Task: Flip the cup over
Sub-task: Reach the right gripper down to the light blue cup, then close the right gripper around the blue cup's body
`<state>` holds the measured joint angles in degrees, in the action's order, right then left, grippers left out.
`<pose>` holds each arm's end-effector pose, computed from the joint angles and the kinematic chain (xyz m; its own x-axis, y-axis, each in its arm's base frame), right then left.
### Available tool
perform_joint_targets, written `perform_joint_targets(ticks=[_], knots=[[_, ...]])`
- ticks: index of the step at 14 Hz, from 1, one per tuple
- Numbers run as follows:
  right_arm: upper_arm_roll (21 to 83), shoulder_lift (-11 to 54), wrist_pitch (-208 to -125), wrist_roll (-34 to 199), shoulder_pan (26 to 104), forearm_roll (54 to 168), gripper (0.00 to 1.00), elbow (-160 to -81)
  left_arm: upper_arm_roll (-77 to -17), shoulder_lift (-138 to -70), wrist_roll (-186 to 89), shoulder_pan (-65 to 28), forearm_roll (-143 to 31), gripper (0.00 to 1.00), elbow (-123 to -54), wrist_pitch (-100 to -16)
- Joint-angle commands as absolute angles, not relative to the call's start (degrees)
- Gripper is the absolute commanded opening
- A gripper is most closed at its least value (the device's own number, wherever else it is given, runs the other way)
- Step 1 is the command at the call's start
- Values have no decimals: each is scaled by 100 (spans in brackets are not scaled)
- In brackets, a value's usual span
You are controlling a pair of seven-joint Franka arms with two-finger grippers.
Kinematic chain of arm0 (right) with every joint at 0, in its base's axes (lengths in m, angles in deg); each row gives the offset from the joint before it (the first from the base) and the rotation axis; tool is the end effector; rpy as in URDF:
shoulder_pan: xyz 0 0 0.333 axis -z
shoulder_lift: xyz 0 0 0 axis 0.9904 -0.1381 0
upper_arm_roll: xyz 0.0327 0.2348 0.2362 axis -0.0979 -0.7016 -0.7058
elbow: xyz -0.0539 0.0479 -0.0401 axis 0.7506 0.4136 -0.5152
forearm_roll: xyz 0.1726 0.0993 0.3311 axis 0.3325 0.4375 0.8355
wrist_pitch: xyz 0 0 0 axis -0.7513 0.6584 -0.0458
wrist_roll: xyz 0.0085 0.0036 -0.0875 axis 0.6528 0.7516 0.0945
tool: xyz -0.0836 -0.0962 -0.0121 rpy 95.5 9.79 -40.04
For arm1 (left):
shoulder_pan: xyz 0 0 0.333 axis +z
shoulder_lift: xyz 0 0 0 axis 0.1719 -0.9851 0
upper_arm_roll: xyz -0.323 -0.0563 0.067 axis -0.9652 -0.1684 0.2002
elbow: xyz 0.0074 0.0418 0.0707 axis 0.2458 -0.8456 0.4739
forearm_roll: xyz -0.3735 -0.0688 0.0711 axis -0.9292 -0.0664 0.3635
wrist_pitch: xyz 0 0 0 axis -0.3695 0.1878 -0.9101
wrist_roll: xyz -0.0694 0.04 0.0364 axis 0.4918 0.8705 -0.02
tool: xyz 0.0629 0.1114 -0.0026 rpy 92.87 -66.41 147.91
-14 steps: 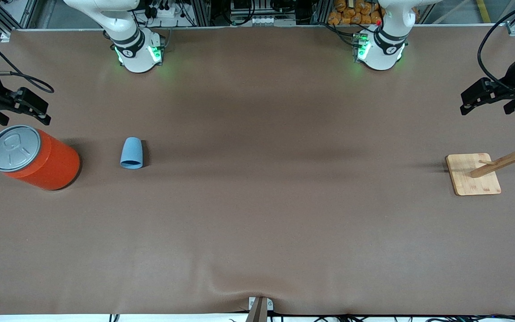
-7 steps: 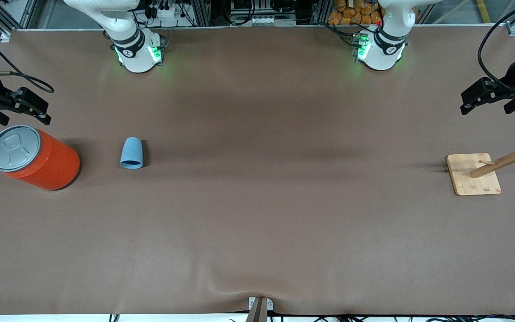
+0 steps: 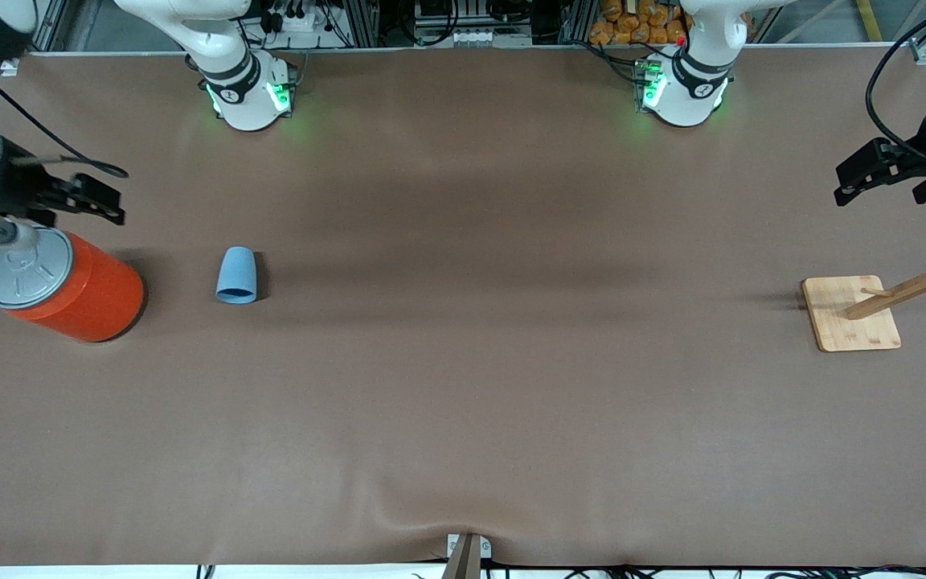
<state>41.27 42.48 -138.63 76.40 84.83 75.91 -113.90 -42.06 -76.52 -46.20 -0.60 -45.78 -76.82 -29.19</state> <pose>0.5505 0.0274 0.5756 0.9909 0.0273 -0.1315 0.0239 -0.9993 -0.0270 0.5328 -0.0350 0.6521 0.9995 0.0075 0.0291 0.0084 -0.9996 -0.0284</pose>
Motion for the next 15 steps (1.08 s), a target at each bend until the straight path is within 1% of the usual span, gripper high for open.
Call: perform_joint_targets(ticks=[1, 5, 7, 9, 12, 13, 15], knots=[[4095, 4229, -14543, 7639, 8619, 7779, 100, -12203, -4238, -7652, -4602, -14, -4533, 100, -7612, -2813], [4095, 4221, -15230, 7526, 8768, 7814, 100, -13249, -4238, -7652, -4594, -14, -4542, 100, -7612, -2813], [4086, 4317, -15914, 7332, 8707, 7884, 100, -13952, -4238, -7661, -4585, -14, -4533, 100, -7612, -2813], [4086, 4300, -16591, 7358, 8759, 7885, 100, -14410, -4238, -7661, -4576, -5, -4542, 100, -7612, -2813], [4086, 4273, -17164, 7367, 8760, 7893, 100, -14886, -4238, -7661, -4567, -5, -4542, 100, -7612, -2813], [4086, 4238, -17348, 7367, 8760, 7893, 100, -14957, -4238, -7661, -4567, -5, -4542, 100, -7612, -2813], [4086, 4054, -17464, 7384, 8698, 7885, 100, -14957, -4238, -7661, -4558, -5, -4542, 100, -7612, -2813]])
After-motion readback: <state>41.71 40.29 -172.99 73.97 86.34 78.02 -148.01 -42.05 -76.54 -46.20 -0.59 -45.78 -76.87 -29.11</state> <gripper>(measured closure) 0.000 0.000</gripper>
